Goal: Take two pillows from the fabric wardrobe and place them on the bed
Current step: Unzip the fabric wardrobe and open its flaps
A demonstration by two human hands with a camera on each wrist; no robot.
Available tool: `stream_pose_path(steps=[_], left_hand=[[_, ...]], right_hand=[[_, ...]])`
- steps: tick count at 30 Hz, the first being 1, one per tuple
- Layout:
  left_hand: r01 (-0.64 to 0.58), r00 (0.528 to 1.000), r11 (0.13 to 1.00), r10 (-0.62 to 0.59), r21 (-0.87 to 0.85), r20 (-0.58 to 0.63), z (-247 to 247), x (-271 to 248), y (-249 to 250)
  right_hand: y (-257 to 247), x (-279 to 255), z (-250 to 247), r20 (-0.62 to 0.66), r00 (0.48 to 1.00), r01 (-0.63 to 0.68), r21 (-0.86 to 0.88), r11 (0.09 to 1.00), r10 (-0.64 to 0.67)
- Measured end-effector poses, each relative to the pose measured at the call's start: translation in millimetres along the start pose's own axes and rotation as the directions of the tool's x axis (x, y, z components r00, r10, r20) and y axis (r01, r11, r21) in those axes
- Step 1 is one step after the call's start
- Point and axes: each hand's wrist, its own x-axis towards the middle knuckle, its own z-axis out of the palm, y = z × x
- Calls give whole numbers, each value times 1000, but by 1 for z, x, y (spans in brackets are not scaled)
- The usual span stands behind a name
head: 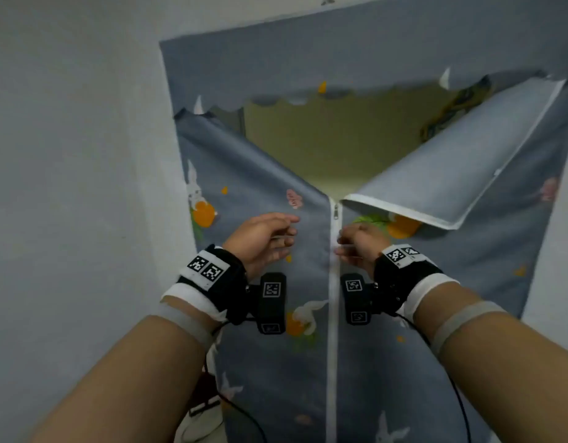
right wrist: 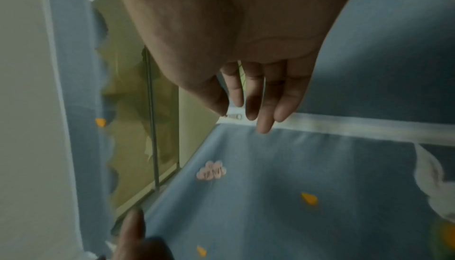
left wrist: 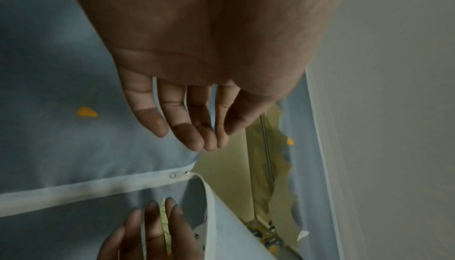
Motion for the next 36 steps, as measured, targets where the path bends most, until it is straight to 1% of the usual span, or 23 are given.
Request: stream_pose_path(steps=[2,5,6,9,11,13,14,16,17,19,20,21,22,23,25,28,30,33,36], left_hand=[[-13,1000,999,14,53,-19,21,22,0],[-37,999,991,37,127,-5,41,50,1],[-56,998,982,59,182,-10,45,59,2],[-146,987,928,160,341,-11,46,84,4],[-196,979,872,204,449,31,43,101,5],[-235,970,759,219,608,101,41,120,8],[-242,969,679,209,694,133,41,127,10],[-283,959,538,188,794,214,41,147,11],[-313,949,464,180,829,258,40,157,11],[-344,937,303,173,889,304,39,172,10],[-357,930,238,176,903,322,38,180,9],[-384,918,196,189,902,349,34,188,6],[-397,912,175,189,901,365,31,194,3],[-419,901,159,193,894,388,27,200,0],[-470,877,167,204,867,436,21,208,-3],[-546,834,265,262,795,486,14,217,-7],[-577,812,312,312,755,493,11,223,-13],[-616,777,320,395,720,489,7,235,-31],[-665,736,342,452,664,504,3,238,-50]], right_hand=[[0,19,-12,-18,1000,24,-1,1000,-24],[0,46,-20,35,999,25,-22,999,-24],[-1,53,-19,51,998,25,-23,999,-23],[-2,76,-13,54,998,28,-12,1000,-27],[-1,90,-9,32,998,54,-14,998,-54],[1,101,-5,10,997,71,-9,997,-71],[3,104,-2,-2,997,79,-13,997,-79],[5,110,4,-32,994,105,-16,994,-105],[5,113,6,-45,992,120,-22,993,-121],[6,121,12,-76,987,141,-33,990,-143],[6,124,14,-98,984,144,-40,989,-148],[5,127,16,-122,981,144,-55,988,-150],[5,130,18,-148,978,140,-70,988,-149],[4,131,20,-174,974,133,-82,988,-146],[3,132,24,-221,966,117,-102,988,-137],[4,129,31,-292,941,143,-123,982,-174],[9,124,36,-337,919,183,-102,978,-207],[24,114,42,-393,892,226,-37,973,-222],[41,107,46,-431,880,219,-8,976,-201]])
